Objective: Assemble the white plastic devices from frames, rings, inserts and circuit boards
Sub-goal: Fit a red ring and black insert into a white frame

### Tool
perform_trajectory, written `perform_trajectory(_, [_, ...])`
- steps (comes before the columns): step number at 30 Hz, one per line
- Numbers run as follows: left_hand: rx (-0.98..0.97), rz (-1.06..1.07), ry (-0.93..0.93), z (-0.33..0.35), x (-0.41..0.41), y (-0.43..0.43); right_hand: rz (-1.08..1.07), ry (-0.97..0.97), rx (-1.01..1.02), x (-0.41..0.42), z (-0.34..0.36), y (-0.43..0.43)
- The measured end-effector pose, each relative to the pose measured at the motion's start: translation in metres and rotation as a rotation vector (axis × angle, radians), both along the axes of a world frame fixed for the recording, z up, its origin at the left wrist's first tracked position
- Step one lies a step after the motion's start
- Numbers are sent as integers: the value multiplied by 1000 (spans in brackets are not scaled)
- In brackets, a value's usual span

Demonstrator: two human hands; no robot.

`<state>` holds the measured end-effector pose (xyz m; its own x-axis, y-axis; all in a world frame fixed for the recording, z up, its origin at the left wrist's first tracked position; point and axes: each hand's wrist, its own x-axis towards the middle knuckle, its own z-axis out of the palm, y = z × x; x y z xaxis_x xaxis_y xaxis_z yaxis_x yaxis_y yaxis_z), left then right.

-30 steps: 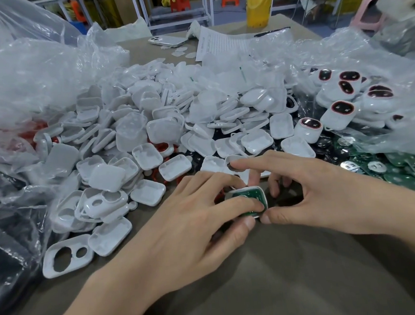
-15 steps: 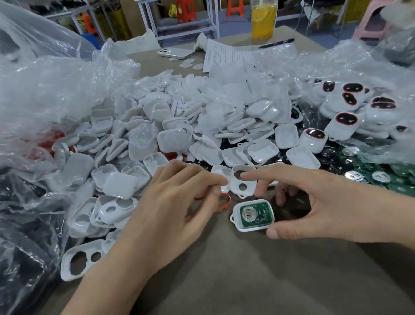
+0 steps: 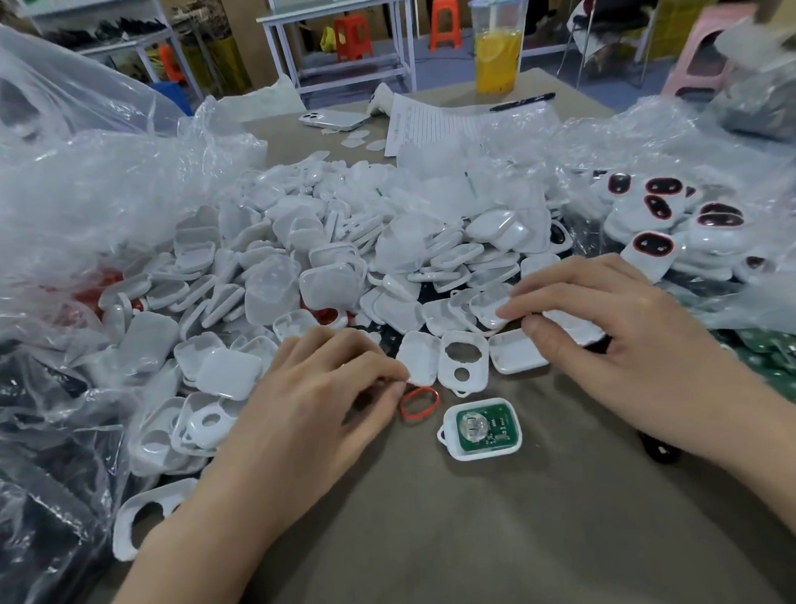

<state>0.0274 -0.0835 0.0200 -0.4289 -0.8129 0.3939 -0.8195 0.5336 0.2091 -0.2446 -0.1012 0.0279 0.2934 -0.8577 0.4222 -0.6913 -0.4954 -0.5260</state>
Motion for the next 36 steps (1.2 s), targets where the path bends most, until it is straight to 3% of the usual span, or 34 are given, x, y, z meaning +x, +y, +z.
perform_trajectory(4, [-30, 44, 3, -2, 0, -2, -91, 229, 46, -4, -3, -3])
perform_trajectory(9, [15, 67, -11, -2, -8, 0, -76, 315, 112, -6, -8, -8])
perform_trajectory(23, [34, 260, -16, -6, -4, -5, 23, 231, 82, -10, -13, -11])
perform_trajectory(36, [38, 271, 86, -2, -7, -2, 16, 98, 58, -6, -3, -9])
